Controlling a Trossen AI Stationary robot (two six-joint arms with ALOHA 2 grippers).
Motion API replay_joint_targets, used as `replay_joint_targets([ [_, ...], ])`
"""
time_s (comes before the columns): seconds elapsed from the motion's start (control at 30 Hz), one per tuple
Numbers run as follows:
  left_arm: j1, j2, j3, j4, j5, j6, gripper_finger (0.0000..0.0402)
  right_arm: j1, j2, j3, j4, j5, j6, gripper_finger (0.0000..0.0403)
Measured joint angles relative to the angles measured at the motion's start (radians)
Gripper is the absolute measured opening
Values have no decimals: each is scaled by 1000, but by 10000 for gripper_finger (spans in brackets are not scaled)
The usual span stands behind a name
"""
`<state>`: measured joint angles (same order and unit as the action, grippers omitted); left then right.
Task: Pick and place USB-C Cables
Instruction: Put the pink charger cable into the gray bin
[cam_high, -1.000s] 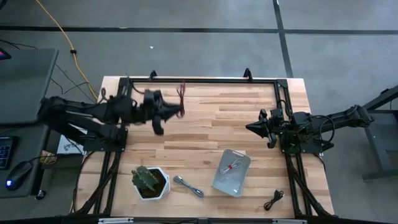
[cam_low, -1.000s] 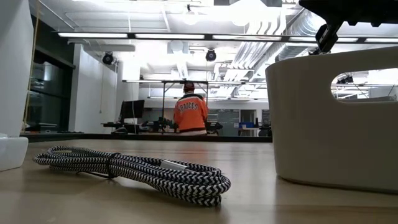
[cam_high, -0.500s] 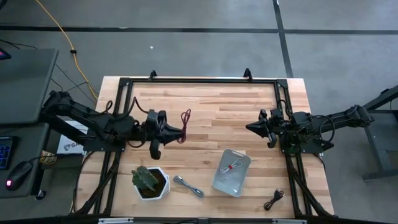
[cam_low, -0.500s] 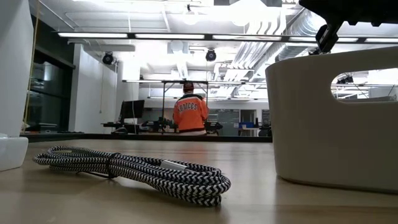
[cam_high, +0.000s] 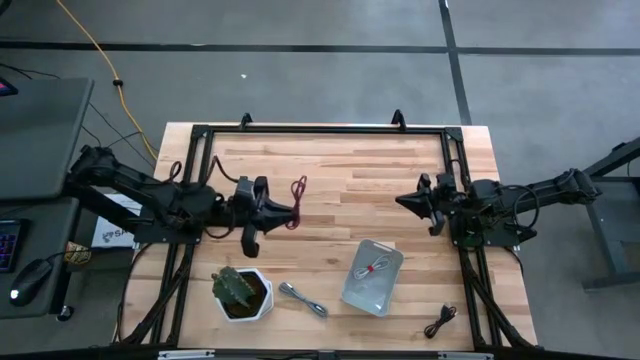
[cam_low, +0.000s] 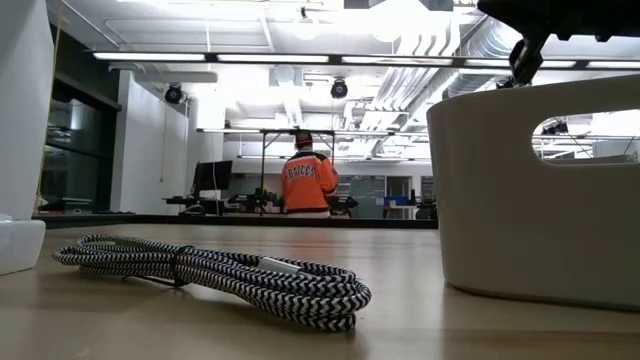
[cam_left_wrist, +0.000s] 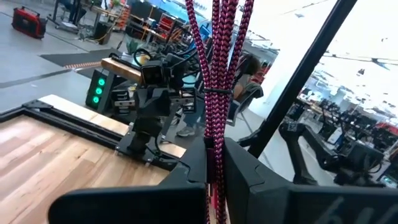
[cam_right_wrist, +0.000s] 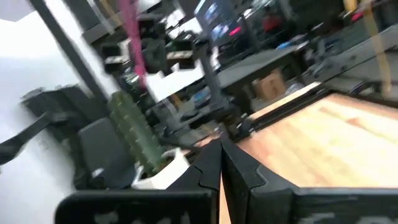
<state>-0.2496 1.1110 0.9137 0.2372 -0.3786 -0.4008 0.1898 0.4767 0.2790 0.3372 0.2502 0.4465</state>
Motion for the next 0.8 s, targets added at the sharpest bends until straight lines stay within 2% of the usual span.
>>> replay_joint_targets([
  [0.1, 10, 71, 72, -36, 38, 25, 0, 0, -1, 0, 45, 67, -42, 0],
  [0.2, 21, 187, 208, -139, 97, 49, 0, 0, -1, 0, 82, 102, -98, 0],
  [0.33, 29, 395, 393, -311, 161, 77, 0, 0, -1, 0, 103, 163, -138, 0],
  [0.47, 29, 587, 544, -376, 202, 90, 0, 0, -1, 0, 102, 230, -134, 0],
  [0.63, 29, 798, 653, -391, 244, 55, 0, 0, 0, 0, 99, 230, -137, 0],
  [0.8, 26, 948, 707, -393, 290, -11, 0, 0, 0, 0, 93, 245, -101, 0],
])
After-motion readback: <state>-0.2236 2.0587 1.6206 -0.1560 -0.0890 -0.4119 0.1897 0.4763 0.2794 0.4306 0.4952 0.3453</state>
